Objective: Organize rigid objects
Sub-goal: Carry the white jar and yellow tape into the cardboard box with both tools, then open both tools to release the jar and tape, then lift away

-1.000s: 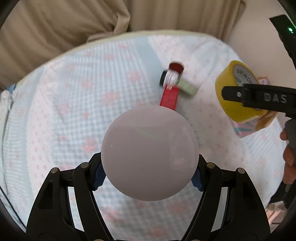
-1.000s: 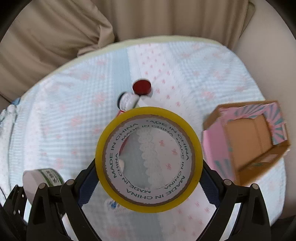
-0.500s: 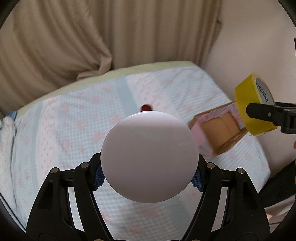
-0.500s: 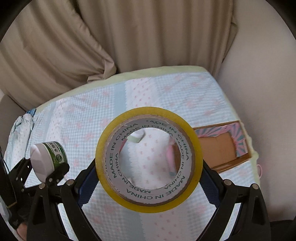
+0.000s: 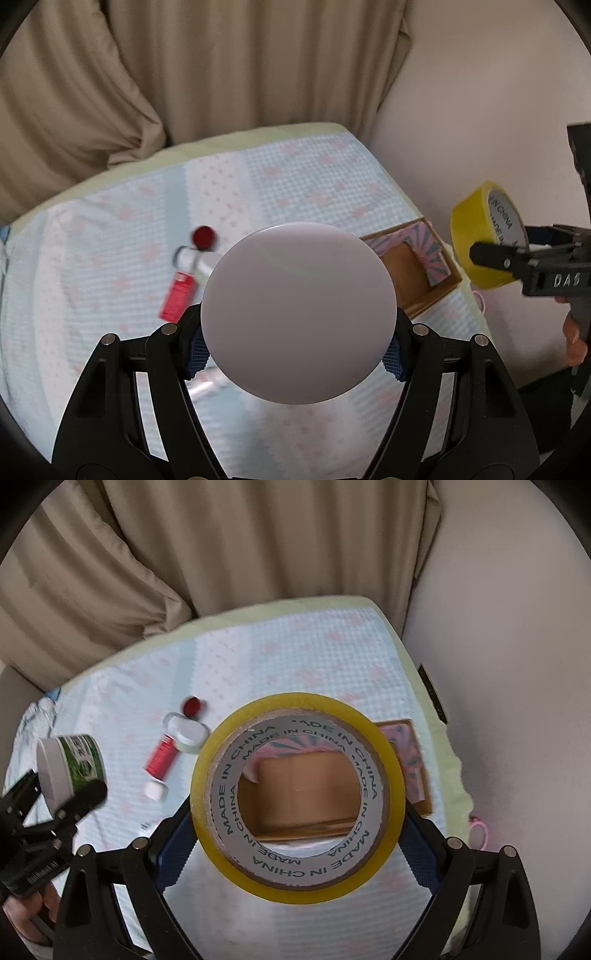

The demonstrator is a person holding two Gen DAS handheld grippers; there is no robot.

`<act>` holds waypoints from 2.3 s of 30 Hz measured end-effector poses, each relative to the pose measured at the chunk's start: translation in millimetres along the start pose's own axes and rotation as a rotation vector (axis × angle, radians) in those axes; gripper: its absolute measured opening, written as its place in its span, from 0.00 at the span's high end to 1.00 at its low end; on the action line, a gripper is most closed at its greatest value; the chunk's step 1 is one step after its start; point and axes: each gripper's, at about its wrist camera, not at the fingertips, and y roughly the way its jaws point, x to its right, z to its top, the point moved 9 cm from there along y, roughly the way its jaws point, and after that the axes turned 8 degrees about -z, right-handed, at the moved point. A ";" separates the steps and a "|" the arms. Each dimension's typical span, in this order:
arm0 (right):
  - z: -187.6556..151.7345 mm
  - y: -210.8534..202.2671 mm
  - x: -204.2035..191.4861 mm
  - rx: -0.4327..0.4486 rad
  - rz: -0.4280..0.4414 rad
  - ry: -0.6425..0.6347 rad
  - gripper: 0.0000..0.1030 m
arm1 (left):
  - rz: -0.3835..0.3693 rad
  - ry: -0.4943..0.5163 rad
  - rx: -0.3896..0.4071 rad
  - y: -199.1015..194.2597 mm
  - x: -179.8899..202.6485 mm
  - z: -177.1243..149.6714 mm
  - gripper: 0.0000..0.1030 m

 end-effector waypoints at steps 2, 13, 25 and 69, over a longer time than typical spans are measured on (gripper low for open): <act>-1.0 19.0 20.8 -0.032 0.004 -0.025 0.07 | 0.000 -0.019 -0.016 20.4 15.6 3.3 0.32; -9.9 130.3 74.1 -0.132 0.044 -0.264 0.07 | 0.005 -0.070 -0.192 163.6 61.9 0.3 0.32; -41.1 224.5 56.2 -0.156 0.105 -0.412 0.07 | 0.043 -0.025 -0.402 297.5 55.7 -48.7 0.33; -28.1 134.5 66.7 -0.048 0.123 -0.290 0.00 | 0.098 -0.002 -0.186 145.6 64.4 -7.3 0.00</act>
